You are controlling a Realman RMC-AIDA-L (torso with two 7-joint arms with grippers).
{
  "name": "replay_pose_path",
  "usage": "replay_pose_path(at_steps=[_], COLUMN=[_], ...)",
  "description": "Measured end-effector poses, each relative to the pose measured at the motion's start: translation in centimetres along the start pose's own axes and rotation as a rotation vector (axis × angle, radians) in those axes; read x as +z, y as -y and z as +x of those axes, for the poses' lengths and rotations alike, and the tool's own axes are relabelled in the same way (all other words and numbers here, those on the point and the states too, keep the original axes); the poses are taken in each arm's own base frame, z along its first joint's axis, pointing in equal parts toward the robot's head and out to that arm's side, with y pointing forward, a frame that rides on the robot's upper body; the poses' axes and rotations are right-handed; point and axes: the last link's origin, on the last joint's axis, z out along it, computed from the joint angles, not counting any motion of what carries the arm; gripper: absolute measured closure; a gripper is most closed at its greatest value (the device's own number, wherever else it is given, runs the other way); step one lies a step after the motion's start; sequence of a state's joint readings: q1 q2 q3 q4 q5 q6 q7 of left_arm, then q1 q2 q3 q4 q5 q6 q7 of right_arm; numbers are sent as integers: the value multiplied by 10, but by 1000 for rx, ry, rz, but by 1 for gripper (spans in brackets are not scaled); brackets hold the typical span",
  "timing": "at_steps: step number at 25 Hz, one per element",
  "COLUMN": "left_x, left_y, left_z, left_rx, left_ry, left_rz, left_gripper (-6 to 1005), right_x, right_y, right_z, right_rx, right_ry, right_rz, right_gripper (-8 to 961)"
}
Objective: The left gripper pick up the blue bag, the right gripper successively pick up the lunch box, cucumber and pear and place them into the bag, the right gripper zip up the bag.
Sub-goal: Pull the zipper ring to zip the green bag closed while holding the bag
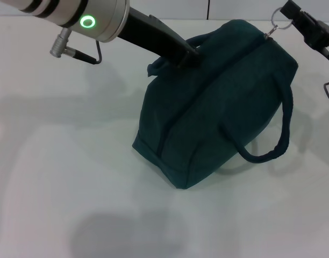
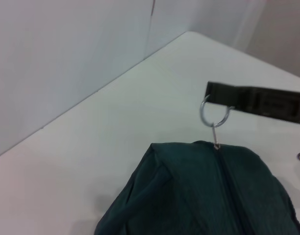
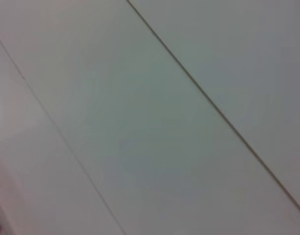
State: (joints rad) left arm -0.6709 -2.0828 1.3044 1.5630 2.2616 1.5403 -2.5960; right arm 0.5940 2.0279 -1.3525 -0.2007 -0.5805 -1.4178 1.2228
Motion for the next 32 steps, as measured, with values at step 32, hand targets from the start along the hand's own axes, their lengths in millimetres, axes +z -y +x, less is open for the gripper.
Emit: replay_pose_path(at_steps=[32], left_x=[-12], left_y=[-7], left_z=[0], left_rx=[-5], left_ry=[-97], left_rz=[-202], left_gripper=[905], right_x=[-11], right_y=[34], right_z=[20], right_rx=[54], right_ry=[-107], right_rz=[245], right_gripper=[795])
